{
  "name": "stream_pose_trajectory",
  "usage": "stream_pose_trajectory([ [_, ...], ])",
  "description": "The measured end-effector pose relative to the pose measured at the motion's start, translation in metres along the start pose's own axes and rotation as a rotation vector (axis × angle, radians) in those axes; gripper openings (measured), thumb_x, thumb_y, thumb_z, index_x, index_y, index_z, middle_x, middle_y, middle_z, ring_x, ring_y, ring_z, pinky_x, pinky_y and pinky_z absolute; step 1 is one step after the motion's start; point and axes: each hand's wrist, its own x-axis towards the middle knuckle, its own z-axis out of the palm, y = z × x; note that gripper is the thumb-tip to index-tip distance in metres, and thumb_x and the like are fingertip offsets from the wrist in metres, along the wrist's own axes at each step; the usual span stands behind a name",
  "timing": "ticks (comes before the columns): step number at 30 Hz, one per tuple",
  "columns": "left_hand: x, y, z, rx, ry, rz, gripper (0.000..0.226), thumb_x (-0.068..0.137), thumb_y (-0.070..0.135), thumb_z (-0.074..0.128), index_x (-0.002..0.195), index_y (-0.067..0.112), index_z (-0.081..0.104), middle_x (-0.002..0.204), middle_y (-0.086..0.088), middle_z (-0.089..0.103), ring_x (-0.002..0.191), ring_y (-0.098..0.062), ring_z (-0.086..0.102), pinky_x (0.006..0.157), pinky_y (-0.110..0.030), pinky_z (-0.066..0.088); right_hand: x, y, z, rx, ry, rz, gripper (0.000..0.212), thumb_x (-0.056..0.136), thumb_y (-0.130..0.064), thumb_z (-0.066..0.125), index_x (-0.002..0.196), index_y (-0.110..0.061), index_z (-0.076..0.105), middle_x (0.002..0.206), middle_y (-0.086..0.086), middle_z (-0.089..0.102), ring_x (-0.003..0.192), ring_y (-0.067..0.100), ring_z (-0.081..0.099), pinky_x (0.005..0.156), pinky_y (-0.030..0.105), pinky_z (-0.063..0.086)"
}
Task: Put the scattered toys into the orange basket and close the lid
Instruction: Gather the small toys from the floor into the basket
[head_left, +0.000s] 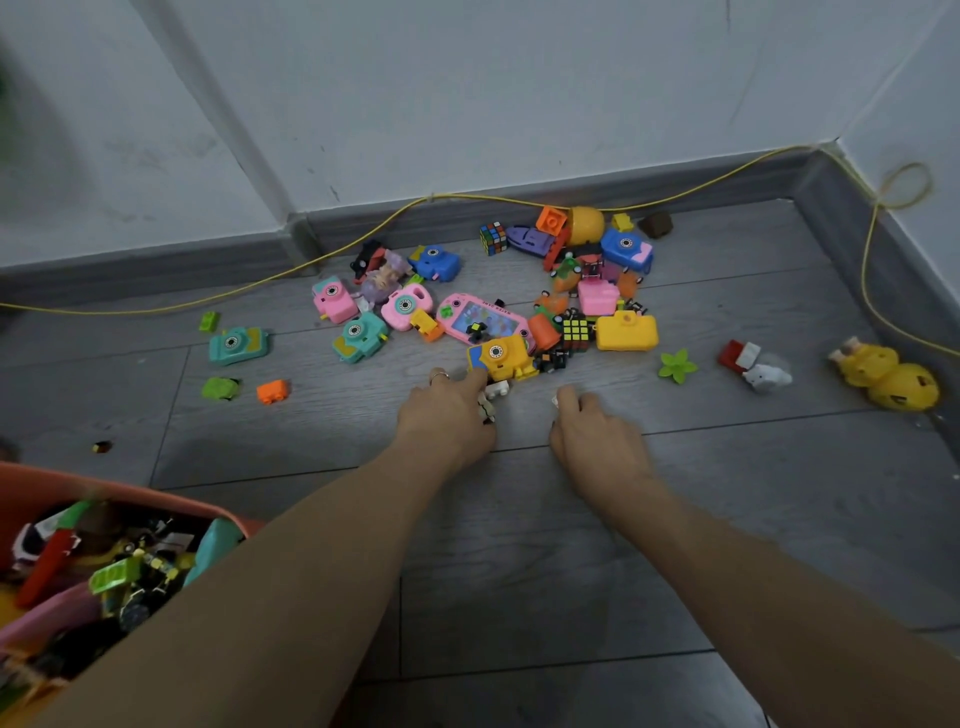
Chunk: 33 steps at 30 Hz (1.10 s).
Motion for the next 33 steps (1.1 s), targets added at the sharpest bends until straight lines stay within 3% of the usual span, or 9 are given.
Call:
stream_pose_trajectory([
  [6,0.004,-0.006,-0.016,-0.244,0.244,0.011,0.037,0.085,0.032,0.059,0.113,0.028,0.036,0.095,-0.008,0.058,0.082,-0.03,0.058,0.058,-0.036,0.043,0.0,0.009,0.002,0.074,0.028,0.035,0.025,0.101,-0.022,0.037,0.123,-0.009,0.042,0.109,0.012,0.061,0.084,0.038,0.064,0.057,0.035,0.032],
  [10,0.01,0.001,-0.027,-0.167,0.304,0.055,0.054,0.087,0.029,0.061,0.132,0.027,0.032,0.084,-0.005,0.057,0.073,-0.026,0.057,0.054,-0.034,0.044,-0.002,0.011,0.003,0.163,0.068,0.05,0.034,0.099,-0.024,0.041,0.131,-0.013,0.036,0.104,0.011,0.062,0.077,0.035,0.063,0.054,0.035,0.037],
  [14,0.022,0.013,-0.029,0.076,0.174,0.133,0.062,0.091,0.043,0.058,0.144,0.033,0.028,0.111,-0.009,0.058,0.098,-0.031,0.059,0.063,-0.037,0.046,-0.005,0.012,0.0,0.115,0.042,-0.044,0.043,0.102,-0.035,0.036,0.144,-0.027,0.03,0.114,0.011,0.048,0.081,0.033,0.061,0.057,0.036,0.043],
  [18,0.031,0.022,-0.024,0.191,0.135,0.138,0.057,0.093,0.04,0.056,0.143,0.033,0.029,0.129,-0.013,0.048,0.108,-0.035,0.058,0.065,-0.037,0.043,-0.003,0.011,0.002,0.061,0.043,-0.097,0.034,0.1,-0.046,0.037,0.127,-0.025,0.039,0.118,0.012,0.038,0.086,0.032,0.059,0.058,0.035,0.045],
  [22,0.037,0.028,-0.013,0.162,0.072,0.094,0.067,0.092,0.04,0.06,0.147,0.035,0.022,0.143,-0.018,0.035,0.113,-0.039,0.056,0.069,-0.04,0.045,-0.001,0.008,0.007,-0.043,0.072,-0.17,0.026,0.102,-0.039,0.04,0.117,-0.018,0.044,0.119,0.014,0.04,0.084,0.033,0.06,0.053,0.035,0.038],
  [24,0.04,0.029,-0.01,0.137,0.045,0.087,0.073,0.09,0.043,0.063,0.148,0.037,0.019,0.149,-0.019,0.029,0.116,-0.039,0.055,0.076,-0.042,0.05,-0.003,0.01,0.011,-0.102,0.139,-0.232,0.02,0.099,-0.033,0.047,0.104,-0.014,0.05,0.107,0.014,0.048,0.075,0.031,0.061,0.047,0.033,0.033],
  [28,0.041,0.029,-0.009,0.118,0.053,0.102,0.073,0.09,0.036,0.064,0.148,0.037,0.021,0.145,-0.019,0.035,0.113,-0.039,0.056,0.077,-0.043,0.051,-0.006,0.015,0.015,-0.115,0.299,-0.276,0.015,0.091,-0.023,0.047,0.081,-0.013,0.052,0.081,0.01,0.052,0.057,0.026,0.056,0.044,0.03,0.022],
  [33,0.037,0.031,-0.011,0.118,0.097,0.169,0.072,0.087,0.031,0.066,0.147,0.037,0.026,0.126,-0.015,0.05,0.108,-0.035,0.058,0.076,-0.04,0.049,-0.011,0.018,0.013,-0.047,0.263,-0.281,0.024,0.078,-0.01,0.069,0.082,-0.014,0.046,0.08,0.008,0.045,0.056,0.023,0.051,0.039,0.028,0.022],
])
